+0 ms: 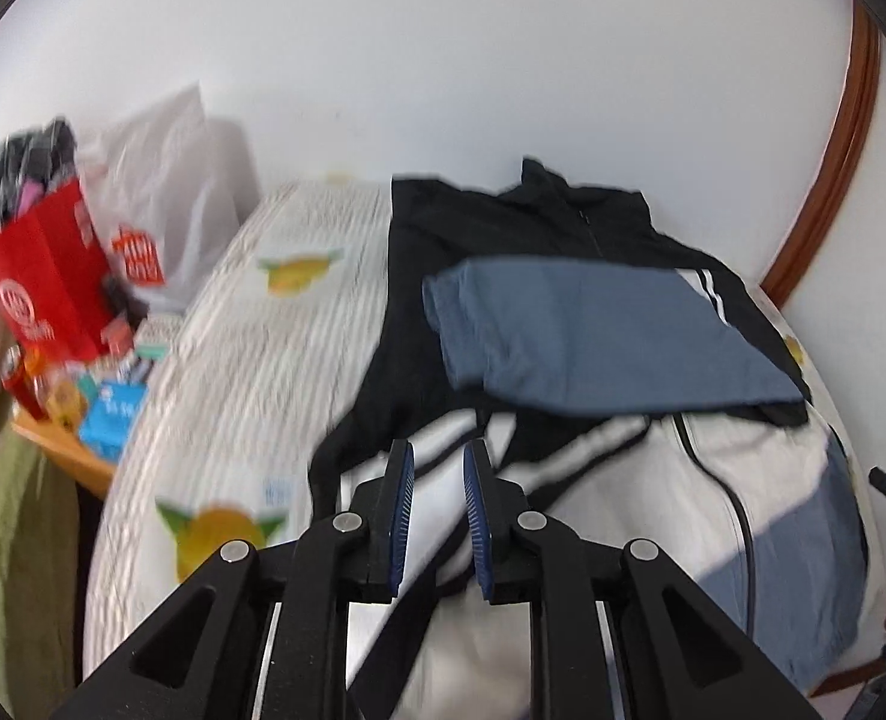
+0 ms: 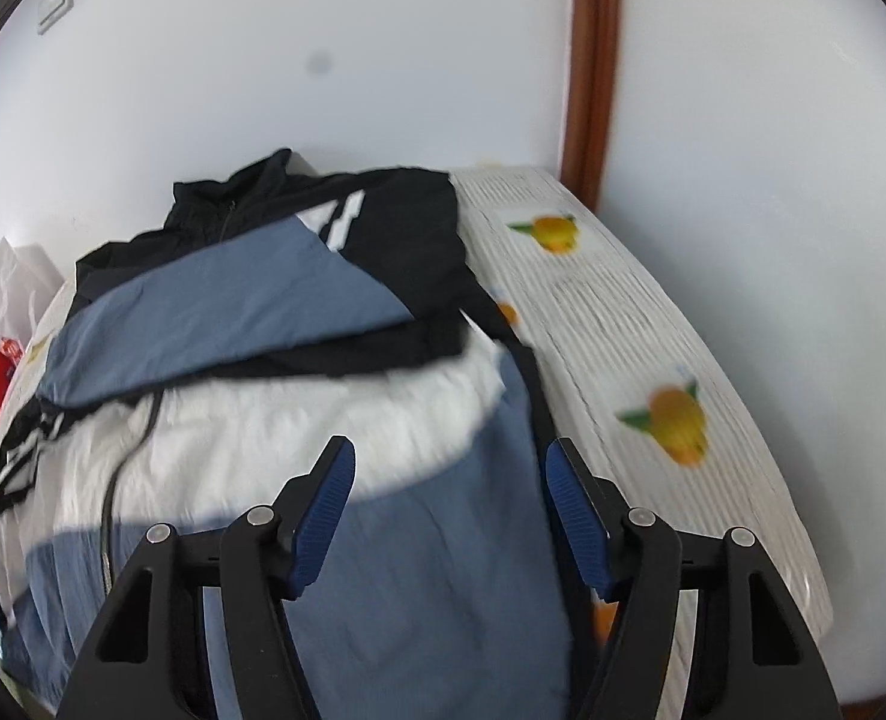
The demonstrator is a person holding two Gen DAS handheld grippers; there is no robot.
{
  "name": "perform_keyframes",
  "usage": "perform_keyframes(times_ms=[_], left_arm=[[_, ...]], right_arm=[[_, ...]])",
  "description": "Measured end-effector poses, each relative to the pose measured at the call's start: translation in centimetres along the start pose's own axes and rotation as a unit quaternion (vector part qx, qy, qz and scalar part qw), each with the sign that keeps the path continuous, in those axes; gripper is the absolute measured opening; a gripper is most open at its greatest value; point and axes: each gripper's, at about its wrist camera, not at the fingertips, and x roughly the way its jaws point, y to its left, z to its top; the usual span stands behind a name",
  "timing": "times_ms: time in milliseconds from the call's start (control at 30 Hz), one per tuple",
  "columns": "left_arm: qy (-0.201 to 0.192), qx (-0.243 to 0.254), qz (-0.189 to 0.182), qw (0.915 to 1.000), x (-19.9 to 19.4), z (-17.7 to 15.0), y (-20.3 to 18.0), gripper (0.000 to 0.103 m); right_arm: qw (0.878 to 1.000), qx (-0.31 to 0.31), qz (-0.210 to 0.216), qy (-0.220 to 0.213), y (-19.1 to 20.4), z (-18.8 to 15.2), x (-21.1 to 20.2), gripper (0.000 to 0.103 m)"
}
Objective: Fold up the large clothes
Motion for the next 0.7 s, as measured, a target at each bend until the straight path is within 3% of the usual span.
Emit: perform_keyframes(times_ms=[67, 100, 133, 200, 500, 600, 700], left_arm=[[0.008, 0.0, 0.003, 1.0, -0.2, -1.3, 0.6, 0.02], [0.01, 0.0, 0.007, 0.9999, -0.4, -2.0, 0.9, 0.032], [0.01, 0.0, 0.009, 0.9999, -0.5, -2.5, 1.0, 0.051], [0.009, -0.003, 0.003, 1.0, -0.7, -3.9, 1.5, 0.065], [0.047, -0.013, -0.015, 0.9987, -0.2, -9.3, 2.8, 0.066], [0.059, -0.014, -0.011, 0.9981, 0.2, -10.8, 3.0, 0.066], [0.045, -0.011, -0.015, 0.9988, -0.2, -11.8, 2.8, 0.066]], right_arm=[[1.0, 0.0, -0.012, 0.003, -1.0, -1.5, -0.4, 0.067], [1.0, 0.003, -0.014, 0.006, -1.5, -2.2, -0.6, 0.068], [1.0, 0.006, -0.014, 0.011, -2.0, -3.2, -0.7, 0.069], [1.0, 0.013, -0.009, 0.021, -3.0, -4.8, -0.4, 0.072], [0.997, 0.049, -0.001, 0.057, -5.4, -9.1, 2.4, 0.073], [0.997, 0.059, 0.006, 0.046, -5.5, -10.0, 2.8, 0.073], [0.998, 0.043, 0.01, 0.034, -4.7, -10.5, 2.5, 0.069]])
